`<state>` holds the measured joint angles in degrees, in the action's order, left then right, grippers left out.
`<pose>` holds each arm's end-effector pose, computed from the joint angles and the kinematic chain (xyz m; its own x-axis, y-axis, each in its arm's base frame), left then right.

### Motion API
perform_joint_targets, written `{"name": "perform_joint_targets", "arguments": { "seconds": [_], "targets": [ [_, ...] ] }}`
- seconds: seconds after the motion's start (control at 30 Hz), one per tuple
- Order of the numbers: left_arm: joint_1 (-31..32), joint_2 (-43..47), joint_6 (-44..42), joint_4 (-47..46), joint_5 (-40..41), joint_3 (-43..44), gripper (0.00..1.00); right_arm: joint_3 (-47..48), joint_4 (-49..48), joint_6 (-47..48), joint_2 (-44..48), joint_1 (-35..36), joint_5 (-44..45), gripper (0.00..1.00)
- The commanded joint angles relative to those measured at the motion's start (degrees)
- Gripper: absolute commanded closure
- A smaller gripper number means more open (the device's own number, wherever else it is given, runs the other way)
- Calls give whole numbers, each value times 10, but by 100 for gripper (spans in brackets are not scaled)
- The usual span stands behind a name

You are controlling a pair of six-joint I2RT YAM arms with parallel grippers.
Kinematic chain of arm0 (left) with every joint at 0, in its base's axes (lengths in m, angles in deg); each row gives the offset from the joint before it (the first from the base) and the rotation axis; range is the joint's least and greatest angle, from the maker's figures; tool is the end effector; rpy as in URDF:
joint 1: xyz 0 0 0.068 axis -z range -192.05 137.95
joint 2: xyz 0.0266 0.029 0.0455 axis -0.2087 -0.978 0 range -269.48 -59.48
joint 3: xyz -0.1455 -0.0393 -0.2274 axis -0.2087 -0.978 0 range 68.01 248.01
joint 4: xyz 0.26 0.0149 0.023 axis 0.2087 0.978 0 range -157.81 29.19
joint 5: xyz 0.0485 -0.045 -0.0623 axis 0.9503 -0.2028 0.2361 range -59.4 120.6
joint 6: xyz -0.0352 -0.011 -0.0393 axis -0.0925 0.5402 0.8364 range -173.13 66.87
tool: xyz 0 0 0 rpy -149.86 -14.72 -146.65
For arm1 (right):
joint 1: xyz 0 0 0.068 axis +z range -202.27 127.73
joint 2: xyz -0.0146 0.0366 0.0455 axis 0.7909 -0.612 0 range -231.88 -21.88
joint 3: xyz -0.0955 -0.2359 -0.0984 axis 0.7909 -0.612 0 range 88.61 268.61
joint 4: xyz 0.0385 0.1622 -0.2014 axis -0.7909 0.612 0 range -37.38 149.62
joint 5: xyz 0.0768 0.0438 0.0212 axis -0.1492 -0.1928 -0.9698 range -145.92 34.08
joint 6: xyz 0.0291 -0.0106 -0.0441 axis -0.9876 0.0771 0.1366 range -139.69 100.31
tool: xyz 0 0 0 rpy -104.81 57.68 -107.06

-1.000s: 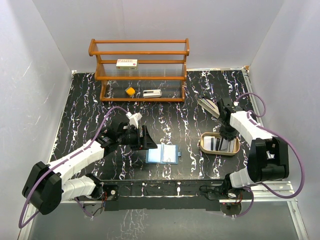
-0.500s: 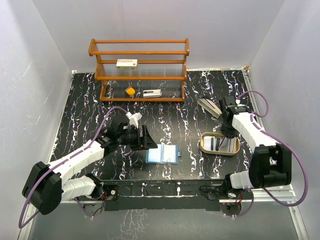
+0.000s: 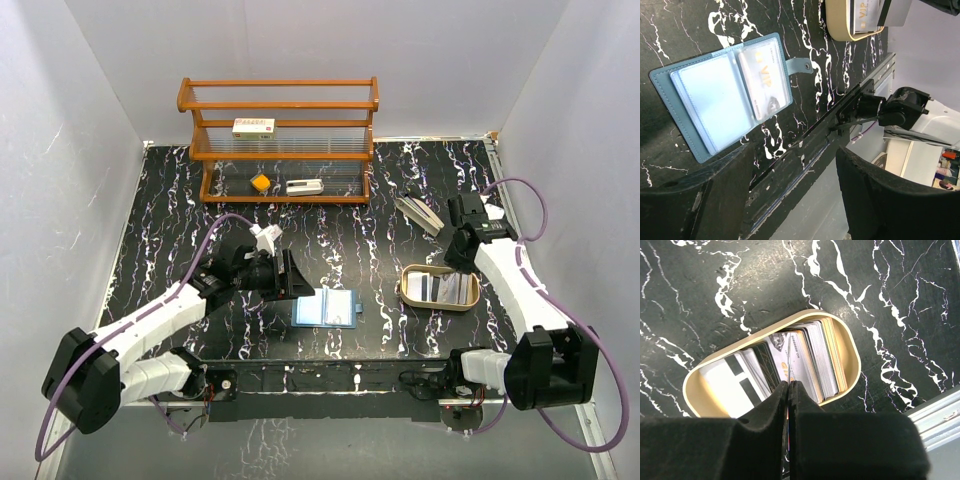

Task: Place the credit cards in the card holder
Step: Pick up the credit card from the storage box.

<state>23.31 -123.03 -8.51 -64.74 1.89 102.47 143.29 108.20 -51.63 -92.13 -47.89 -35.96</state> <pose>0.1815 -0.1497 0.2272 -0.8985 -0.1179 -0.4229 0.2923 0.5580 -0.7766 0.2179 0.0044 0.2523 -0.7805 0.4390 -0.4450 0.5316 0.8407 -0.1032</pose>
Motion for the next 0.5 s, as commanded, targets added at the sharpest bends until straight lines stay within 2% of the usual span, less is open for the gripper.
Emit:
{"name": "perform_joint_targets", "arguments": {
  "seconds": [0.0,0.17,0.33,0.47],
  "targets": [
    [-3,33,19,10,-5,-3,36,32,-2,8,38,-3,-18,100],
    [-3,46,41,19,-4,5,38,68,16,11,64,-3,-27,100],
    [-3,64,79,1,-33,7,38,70,-28,16,120,-2,-155,100],
    [-2,89,132,-55,-69,-2,37,26,-90,2,150,-2,-285,100]
  ]
}}
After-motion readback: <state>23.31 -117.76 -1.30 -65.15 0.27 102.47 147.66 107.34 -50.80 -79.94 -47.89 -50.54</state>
